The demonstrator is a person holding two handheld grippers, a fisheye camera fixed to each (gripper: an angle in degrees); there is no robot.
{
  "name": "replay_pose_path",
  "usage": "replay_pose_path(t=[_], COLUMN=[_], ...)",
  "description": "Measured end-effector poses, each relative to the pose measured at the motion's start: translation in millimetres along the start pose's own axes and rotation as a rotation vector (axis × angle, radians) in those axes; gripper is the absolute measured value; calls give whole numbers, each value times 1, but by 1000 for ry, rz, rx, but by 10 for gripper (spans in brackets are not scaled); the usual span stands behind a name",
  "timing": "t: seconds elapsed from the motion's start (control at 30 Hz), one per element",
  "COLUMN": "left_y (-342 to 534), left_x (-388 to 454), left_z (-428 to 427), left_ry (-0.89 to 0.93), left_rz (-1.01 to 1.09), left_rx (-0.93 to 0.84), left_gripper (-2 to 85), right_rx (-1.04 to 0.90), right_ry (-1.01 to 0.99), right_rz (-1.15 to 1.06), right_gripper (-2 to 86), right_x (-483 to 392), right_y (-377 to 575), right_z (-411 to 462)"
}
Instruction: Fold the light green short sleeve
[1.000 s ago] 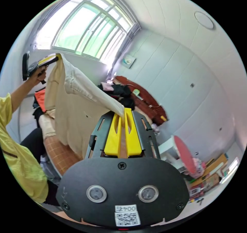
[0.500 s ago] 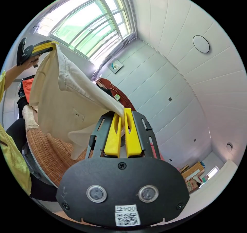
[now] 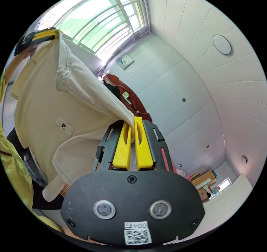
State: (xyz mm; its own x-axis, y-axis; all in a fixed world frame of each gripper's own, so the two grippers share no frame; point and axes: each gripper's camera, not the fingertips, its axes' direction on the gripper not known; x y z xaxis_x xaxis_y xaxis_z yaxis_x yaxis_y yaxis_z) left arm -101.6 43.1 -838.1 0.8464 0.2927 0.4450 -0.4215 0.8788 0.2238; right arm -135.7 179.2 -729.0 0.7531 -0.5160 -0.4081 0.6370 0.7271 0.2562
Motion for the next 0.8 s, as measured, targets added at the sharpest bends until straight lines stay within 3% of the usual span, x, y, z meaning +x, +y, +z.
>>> replay_pose_path(t=[0.2, 0.37, 0.53, 0.7, 0.8], left_y=[27, 95, 160, 194, 228], left_x=[123, 251, 336, 322, 309], left_z=[212, 422, 544, 601, 614], left_ry=[85, 226, 210, 251, 284], left_rz=[106, 201, 324, 272, 242], left_rx=[-185, -492, -715, -772, -843], left_gripper=[28, 61, 111, 109, 106], right_rx=[-250, -476, -720, -655, -567], right_ry=[-51, -89, -338, -379, -539], right_rz=[14, -15, 151, 366, 460], right_gripper=[-2, 5, 52, 83, 82], right_x=[-39, -92, -138, -136, -144], right_y=[-4, 13, 61, 96, 125], right_z=[183, 335, 474, 476, 438])
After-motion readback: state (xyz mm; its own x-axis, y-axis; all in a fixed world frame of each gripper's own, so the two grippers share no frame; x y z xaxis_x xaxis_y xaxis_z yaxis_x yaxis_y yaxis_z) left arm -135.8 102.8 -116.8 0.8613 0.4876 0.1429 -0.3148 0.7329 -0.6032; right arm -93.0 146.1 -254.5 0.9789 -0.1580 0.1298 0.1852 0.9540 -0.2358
